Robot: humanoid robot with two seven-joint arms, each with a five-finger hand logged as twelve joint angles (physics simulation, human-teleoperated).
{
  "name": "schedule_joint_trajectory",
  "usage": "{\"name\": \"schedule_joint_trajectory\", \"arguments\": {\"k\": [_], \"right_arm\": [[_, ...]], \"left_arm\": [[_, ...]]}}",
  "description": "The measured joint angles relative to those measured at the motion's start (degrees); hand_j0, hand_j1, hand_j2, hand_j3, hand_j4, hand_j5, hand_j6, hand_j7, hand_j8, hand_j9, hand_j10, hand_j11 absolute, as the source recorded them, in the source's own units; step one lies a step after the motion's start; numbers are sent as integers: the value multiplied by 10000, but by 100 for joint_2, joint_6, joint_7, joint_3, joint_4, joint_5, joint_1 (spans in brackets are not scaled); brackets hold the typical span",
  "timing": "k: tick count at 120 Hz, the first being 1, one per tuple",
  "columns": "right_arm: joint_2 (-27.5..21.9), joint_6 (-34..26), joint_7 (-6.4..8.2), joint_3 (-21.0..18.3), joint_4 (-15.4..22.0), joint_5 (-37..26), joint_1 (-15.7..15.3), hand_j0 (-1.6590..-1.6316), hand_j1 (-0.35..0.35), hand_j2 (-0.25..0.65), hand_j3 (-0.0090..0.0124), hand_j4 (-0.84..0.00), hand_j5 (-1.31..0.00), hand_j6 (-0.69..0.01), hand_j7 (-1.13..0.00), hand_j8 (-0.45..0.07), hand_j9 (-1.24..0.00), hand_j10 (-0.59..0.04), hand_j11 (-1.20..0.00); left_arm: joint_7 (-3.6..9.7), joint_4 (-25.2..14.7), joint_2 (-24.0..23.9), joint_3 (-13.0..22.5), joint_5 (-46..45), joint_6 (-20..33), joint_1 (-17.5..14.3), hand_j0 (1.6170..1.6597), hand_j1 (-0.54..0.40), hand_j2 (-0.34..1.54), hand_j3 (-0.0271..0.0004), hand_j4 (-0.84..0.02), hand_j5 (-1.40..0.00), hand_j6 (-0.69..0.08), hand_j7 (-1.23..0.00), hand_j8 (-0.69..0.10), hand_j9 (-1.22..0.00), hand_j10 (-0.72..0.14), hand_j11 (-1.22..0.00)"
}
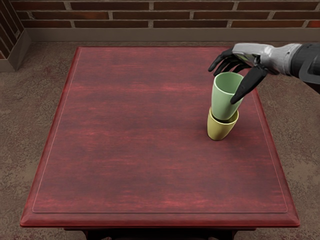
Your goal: Pick up cup and place in cup with right hand
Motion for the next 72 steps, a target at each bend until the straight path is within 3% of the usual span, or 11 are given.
{"name": "schedule_joint_trajectory", "arguments": {"k": [72], "right_arm": [[132,-380,1,8,-38,-433,-356,-16577,918,1106,-2,-4265,-5540,-4318,-5534,-3267,-5576,-3485,-5559]], "left_arm": [[0,0,0,0,0,0,0,16581,3489,-2,0,1,0,2,0,2,0,1,0]]}}
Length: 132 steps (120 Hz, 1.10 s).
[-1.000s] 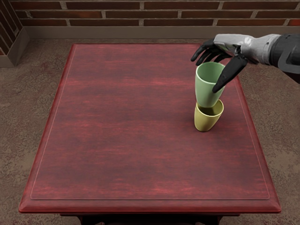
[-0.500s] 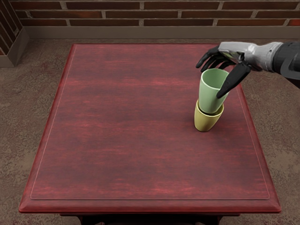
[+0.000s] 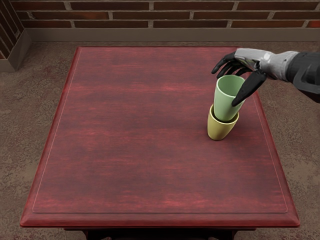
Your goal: Pick up cup and place in cup with right hand
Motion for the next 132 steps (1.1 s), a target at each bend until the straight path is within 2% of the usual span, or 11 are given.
{"name": "schedule_joint_trajectory", "arguments": {"k": [18,43,55,69,81,96,115,119,123,129,132], "right_arm": [[28,-61,0,-3,-17,-43,-116,-16577,876,1069,0,-4232,-5516,-4267,-5500,-3152,-5549,-3543,-5525],[210,-121,0,-8,-52,-73,-216,-16579,857,964,0,-4116,-5352,-4136,-5342,-3384,-5285,-3598,-5346],[250,-135,0,-8,-84,-81,-268,-16579,765,733,0,-3978,-5159,-3991,-5154,-3302,-5122,-3552,-5157],[312,-270,0,-7,-145,-77,-302,-16580,-960,403,0,-2373,-3064,-2386,-3058,-1994,-3042,-2131,-3061],[339,-319,0,3,-166,-50,-328,-16580,-1947,256,0,-1468,-1880,-1483,-1874,-1239,-1866,-1318,-1877],[321,-297,0,58,-190,220,-330,-16580,-2661,147,0,-813,-1022,-829,-1016,-692,-1013,-728,-1019],[250,-8,4,283,-202,612,-325,-16580,-3116,76,0,-393,-473,-410,-468,-340,-468,-351,-470],[194,66,113,341,-203,644,-328,-16580,-3174,66,0,-339,-403,-356,-397,-295,-398,-302,-400],[114,122,320,379,-204,668,-333,-16580,-3224,58,0,-293,-343,-310,-337,-257,-339,-261,-340],[-1,225,792,415,-205,742,-378,-16581,-3284,48,0,-235,-269,-250,-264,-207,-266,-208,-266],[-50,313,1114,424,-205,861,-411,-16581,-3309,44,0,-211,-239,-226,-234,-187,-236,-187,-236]], "left_arm": [[0,1,0,0,0,0,0,16581,3489,-2,0,1,0,2,0,2,0,1,0],[0,1,0,0,0,0,0,16581,3489,-2,0,1,0,2,0,2,0,1,0],[0,0,0,0,0,0,0,16581,3489,-2,0,1,0,2,0,2,0,1,0],[0,0,0,0,0,0,0,16581,3489,-2,0,1,0,2,0,2,0,1,0],[0,0,0,0,0,0,0,16581,3489,-2,0,1,0,2,0,2,0,1,0],[0,1,0,0,0,0,0,16581,3489,-2,0,1,0,2,0,2,0,1,0],[0,0,0,0,0,0,0,16581,3489,-2,0,1,0,2,0,2,0,1,0],[0,0,0,0,0,0,0,16581,3489,-2,0,1,0,2,0,2,0,1,0],[0,0,0,0,0,0,0,16581,3489,-2,0,1,0,2,0,1,0,1,0],[0,0,0,0,0,0,0,16581,3489,-2,0,1,0,2,0,2,0,1,0],[0,0,0,0,0,0,0,16581,3489,-2,0,1,0,2,0,2,0,1,0]]}}
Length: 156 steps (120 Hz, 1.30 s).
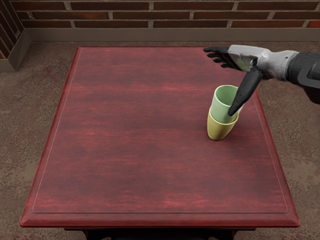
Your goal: Pick up cup and place in cup with right hand
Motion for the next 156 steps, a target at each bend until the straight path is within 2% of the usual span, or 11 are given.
{"name": "schedule_joint_trajectory", "arguments": {"k": [5,10,16,22,41,63,84,94,114,132,156], "right_arm": [[-70,179,502,8,0,186,-42,-16581,-3345,38,0,-176,-195,-191,-191,-158,-193,-156,-193],[-106,334,851,14,3,354,-88,-16581,-3374,33,0,-147,-160,-161,-155,-133,-157,-130,-157],[-143,628,1124,18,5,653,-147,-16581,-3402,29,0,-119,-126,-132,-122,-109,-124,-105,-123],[-168,939,1293,23,6,939,-183,-16581,-3424,26,0,-97,-99,-109,-95,-89,-97,-86,-97],[-210,2064,1562,44,7,1833,-315,-16581,-3466,19,0,-50,-47,-59,-44,-48,-45,-44,-45],[-627,2463,1794,55,8,2923,-760,-16581,-3487,15,0,-22,-19,-26,-18,-22,-19,-19,-18],[-1479,2530,2642,21,7,3310,-1334,-16581,-3492,19,0,-2,-8,-3,-8,-3,-7,-5,-7],[-1776,2538,2895,-2,3,3358,-1492,-16580,-3492,23,0,1,-4,8,-5,5,-4,1,-4],[-2041,2543,3074,-24,-7,3392,-1670,-16580,-3492,28,0,2,0,22,-2,15,0,8,0],[-2293,2543,3389,-89,-37,3377,-1819,-16580,-3492,32,0,2,2,32,-1,21,2,12,2],[-2399,2542,3492,-144,-59,3366,-1886,-16580,-3492,35,0,2,3,38,0,26,3,15,3]], "left_arm": [[0,0,0,0,0,0,0,16581,3489,-2,0,1,0,2,0,2,0,1,0],[0,1,0,0,0,0,0,16581,3489,-2,0,1,0,2,0,2,0,1,0],[0,1,0,0,0,0,0,16581,3489,-2,0,1,0,2,0,2,0,1,0],[0,1,0,0,0,0,0,16581,3489,-2,0,1,0,2,0,2,0,1,0],[0,0,0,0,0,0,0,16581,3489,-1,0,1,0,2,0,2,0,1,0],[0,0,0,0,0,0,0,16581,3489,-1,-1,1,0,1,0,1,0,1,0],[0,0,0,-1,1,0,0,16581,3489,-1,-1,1,-1,1,-1,1,-1,1,-1],[0,0,0,-1,1,0,0,16581,3489,-1,-1,1,-1,1,-1,1,-1,1,-1],[0,0,0,-2,1,0,0,16581,3489,0,-1,1,-1,1,-1,1,-1,1,-1],[6,2,0,-2,1,0,0,16581,3489,0,-2,1,-1,1,-1,1,-1,1,-1],[8,7,0,-2,1,1,0,16581,3488,0,-2,1,-2,1,-1,1,-1,0,-1]]}}
